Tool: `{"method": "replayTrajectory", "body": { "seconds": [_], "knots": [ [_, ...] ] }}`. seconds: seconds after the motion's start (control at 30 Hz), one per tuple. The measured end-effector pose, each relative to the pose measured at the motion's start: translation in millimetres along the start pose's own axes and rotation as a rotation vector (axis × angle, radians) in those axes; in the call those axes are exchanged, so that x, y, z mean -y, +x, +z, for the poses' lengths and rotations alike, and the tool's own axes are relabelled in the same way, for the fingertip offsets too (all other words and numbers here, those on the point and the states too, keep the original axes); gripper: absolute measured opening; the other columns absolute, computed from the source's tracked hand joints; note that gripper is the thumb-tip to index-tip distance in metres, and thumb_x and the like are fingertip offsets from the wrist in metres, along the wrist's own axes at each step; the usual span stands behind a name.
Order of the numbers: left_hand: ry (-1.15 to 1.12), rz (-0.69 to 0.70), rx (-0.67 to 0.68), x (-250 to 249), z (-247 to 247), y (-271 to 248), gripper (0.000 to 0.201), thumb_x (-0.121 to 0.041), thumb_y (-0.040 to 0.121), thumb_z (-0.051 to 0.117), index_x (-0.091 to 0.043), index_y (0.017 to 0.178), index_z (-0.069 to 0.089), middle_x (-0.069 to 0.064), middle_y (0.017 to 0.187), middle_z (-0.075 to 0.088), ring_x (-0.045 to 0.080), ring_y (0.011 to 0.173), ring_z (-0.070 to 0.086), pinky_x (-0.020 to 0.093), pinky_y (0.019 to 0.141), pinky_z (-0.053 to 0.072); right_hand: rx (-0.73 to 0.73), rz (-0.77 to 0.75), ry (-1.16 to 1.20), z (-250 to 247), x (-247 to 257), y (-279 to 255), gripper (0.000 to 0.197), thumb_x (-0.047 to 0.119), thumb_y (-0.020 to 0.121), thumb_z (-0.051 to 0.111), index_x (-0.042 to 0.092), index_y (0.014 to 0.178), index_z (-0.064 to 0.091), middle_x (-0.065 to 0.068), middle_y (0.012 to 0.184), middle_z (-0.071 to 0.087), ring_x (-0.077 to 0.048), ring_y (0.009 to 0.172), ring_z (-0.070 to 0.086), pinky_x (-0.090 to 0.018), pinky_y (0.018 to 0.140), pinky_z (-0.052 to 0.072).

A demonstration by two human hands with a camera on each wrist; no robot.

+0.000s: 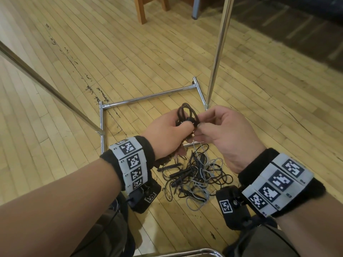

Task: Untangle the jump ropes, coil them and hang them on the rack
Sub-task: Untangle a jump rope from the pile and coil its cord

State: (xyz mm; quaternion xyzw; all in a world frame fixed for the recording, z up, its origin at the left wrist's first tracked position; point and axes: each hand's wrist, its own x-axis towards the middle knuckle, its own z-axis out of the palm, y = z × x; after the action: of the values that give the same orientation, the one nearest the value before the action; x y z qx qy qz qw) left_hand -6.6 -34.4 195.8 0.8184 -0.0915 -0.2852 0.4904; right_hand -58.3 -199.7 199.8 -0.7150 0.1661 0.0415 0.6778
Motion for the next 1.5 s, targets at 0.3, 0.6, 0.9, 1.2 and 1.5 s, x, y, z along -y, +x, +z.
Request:
{"method": "replayTrajectory", "body": {
  "seconds": [0.3, 0.6, 0.9, 1.2, 1.5],
  "knots": [
    [-0.206, -0.053, 0.069, 0, 0, 2, 0.023, -0.025, 0.107, 0.052, -0.017, 0.121, 0.068, 0.006, 0.083, 0.078, 0.031, 0.058, 0.072, 0.031, 0.045, 0.052, -0.063, -0.049, -0.074, -2, 2, -3, 0.037, -0.001, 0.093, 0.067, 0.032, 0.085, 0.083, 0.000, 0.084, 0.080, -0.017, 0.080, 0.079, -0.039, 0.080, 0.065],
    [-0.557, -0.211, 0.313, 3, -6, 1, 0.029, -0.024, 0.108, 0.044, -0.001, 0.120, 0.056, 0.020, 0.096, 0.075, 0.026, 0.053, 0.066, 0.027, 0.041, 0.050, 0.030, -0.041, -0.043, -9, 5, -6, 0.027, 0.000, 0.091, 0.071, 0.023, 0.104, 0.080, -0.008, 0.084, 0.079, -0.023, 0.075, 0.076, -0.043, 0.081, 0.065],
    [-0.732, -0.277, 0.600, 7, -7, 0, 0.040, -0.035, 0.099, 0.042, 0.000, 0.107, 0.059, 0.015, 0.095, 0.072, 0.020, 0.048, 0.062, 0.023, 0.039, 0.048, 0.220, -0.117, -0.163, -24, 8, -1, 0.010, 0.011, 0.093, 0.073, 0.020, 0.096, 0.075, -0.006, 0.082, 0.070, -0.015, 0.068, 0.061, -0.031, 0.065, 0.057],
    [-0.825, -0.282, 0.856, 3, -3, -5, 0.037, -0.032, 0.095, 0.039, 0.000, 0.106, 0.054, 0.010, 0.078, 0.060, 0.017, 0.048, 0.060, 0.022, 0.041, 0.048, 0.453, -0.117, 0.057, -27, 13, -4, 0.017, 0.017, 0.090, 0.073, 0.030, 0.097, 0.080, -0.038, 0.111, 0.064, -0.038, 0.091, 0.064, -0.025, 0.083, 0.057],
    [-0.820, -0.221, 0.845, -2, -7, -8, 0.041, -0.035, 0.086, 0.059, 0.005, 0.098, 0.060, 0.012, 0.070, 0.059, 0.016, 0.043, 0.058, 0.022, 0.040, 0.044, 0.458, -0.187, -0.045, -25, 8, -2, 0.012, 0.025, 0.096, 0.063, 0.018, 0.102, 0.071, -0.039, 0.107, 0.065, -0.053, 0.097, 0.064, -0.051, 0.094, 0.059]
  ]
}}
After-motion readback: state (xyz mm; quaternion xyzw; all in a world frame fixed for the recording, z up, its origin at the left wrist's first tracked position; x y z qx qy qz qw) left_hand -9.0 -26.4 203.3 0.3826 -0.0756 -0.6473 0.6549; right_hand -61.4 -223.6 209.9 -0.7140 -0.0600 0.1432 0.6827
